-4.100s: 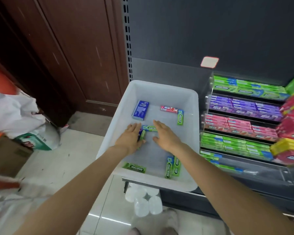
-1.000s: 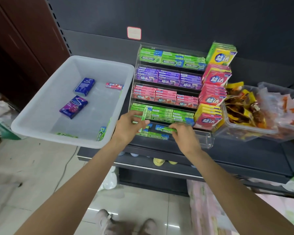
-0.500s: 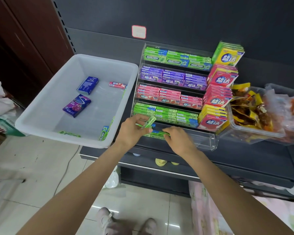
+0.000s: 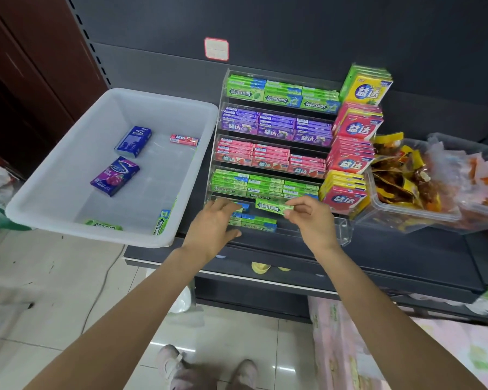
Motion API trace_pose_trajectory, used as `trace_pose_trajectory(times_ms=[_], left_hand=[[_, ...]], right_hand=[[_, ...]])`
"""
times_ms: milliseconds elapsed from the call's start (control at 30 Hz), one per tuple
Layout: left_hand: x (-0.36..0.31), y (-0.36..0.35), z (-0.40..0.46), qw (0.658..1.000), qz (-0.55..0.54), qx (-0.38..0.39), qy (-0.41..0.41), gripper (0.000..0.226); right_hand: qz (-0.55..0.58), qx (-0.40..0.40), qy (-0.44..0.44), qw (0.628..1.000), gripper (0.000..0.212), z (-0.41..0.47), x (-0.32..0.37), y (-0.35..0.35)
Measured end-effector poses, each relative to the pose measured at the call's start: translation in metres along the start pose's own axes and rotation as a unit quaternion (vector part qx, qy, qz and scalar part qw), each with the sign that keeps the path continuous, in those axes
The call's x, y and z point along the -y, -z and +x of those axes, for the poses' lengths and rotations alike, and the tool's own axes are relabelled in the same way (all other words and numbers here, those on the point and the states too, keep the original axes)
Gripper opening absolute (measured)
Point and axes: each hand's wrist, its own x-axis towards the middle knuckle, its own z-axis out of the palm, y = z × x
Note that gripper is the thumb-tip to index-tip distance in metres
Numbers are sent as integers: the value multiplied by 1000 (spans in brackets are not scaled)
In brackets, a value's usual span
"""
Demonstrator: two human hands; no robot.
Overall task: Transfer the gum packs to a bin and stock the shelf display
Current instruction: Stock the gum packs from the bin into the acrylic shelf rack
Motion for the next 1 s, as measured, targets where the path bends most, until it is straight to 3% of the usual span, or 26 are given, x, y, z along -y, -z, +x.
trace_pose_trajectory(times_ms=[100,400,833,1000], left_hand=[[5,-3,0,995,93,31,-27,66],[6,-8,5,977,200,43,-59,69],[1,-6,8,985,172,19,-25,61],[-6,0,6,992,123,-23,-21,49]], right_hand=[[-39,-23,8,999,14,0,-10,-4],[-147,-4,38,988,15,1,-19,-23],[-328,90,113,934,27,4,-14,-37],[-397,75,142,904,33,-4,4,-34]])
